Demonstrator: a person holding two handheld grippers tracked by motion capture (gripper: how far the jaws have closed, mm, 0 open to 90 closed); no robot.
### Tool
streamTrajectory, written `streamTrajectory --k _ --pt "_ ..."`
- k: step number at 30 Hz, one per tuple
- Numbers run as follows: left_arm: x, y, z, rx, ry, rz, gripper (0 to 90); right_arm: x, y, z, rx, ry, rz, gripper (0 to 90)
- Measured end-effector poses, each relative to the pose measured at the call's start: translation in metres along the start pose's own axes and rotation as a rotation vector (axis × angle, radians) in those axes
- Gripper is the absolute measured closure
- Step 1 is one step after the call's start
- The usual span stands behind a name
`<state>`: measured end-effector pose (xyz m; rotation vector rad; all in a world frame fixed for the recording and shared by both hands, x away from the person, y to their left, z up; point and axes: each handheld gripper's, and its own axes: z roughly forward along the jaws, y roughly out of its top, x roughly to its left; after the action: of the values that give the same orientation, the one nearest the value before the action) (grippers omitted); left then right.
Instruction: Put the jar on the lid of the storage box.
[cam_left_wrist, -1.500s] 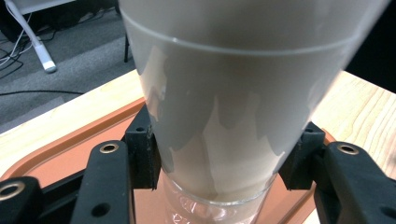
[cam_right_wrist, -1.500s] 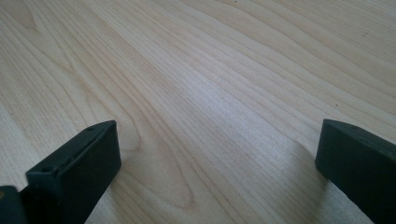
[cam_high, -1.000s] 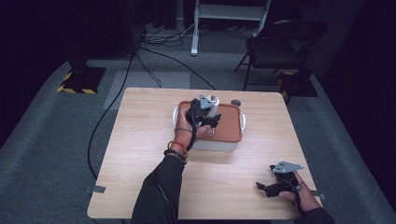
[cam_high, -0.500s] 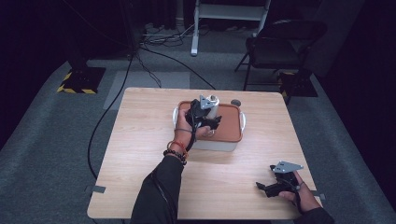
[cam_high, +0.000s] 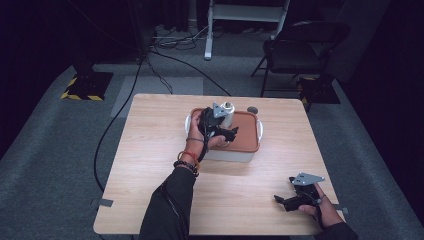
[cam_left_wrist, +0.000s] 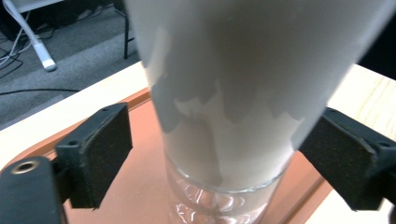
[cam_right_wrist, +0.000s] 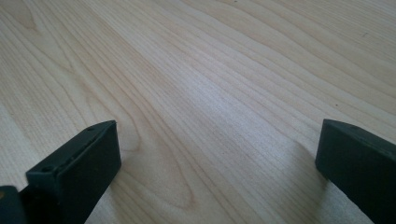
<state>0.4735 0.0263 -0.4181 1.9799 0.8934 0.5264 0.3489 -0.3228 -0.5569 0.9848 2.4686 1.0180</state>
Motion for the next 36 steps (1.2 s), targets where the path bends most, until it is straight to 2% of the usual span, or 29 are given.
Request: streamTrajectory --k 9,27,32,36 --pt "-0.0006 -0.0012 0.0017 0.005 0.011 0.007 2.4 0.0000 0.0000 0.0000 0.000 0.000 0.000 0.0" --pt "-0.0048 0.0029 -0.0005 0.011 0.034 0.043 2.0 0.0000 0.0000 0.0000 0.000 0.000 0.000 0.0" --pt "-0.0075 0.0046 -0.0009 0.022 0.062 0.059 2.0 0.0000 0.0000 0.0000 0.000 0.000 0.000 0.0" --pt "-0.0082 0.0049 -0.0012 0.028 0.068 0.064 2.1 0.0000 0.0000 0.0000 0.000 0.000 0.000 0.0"
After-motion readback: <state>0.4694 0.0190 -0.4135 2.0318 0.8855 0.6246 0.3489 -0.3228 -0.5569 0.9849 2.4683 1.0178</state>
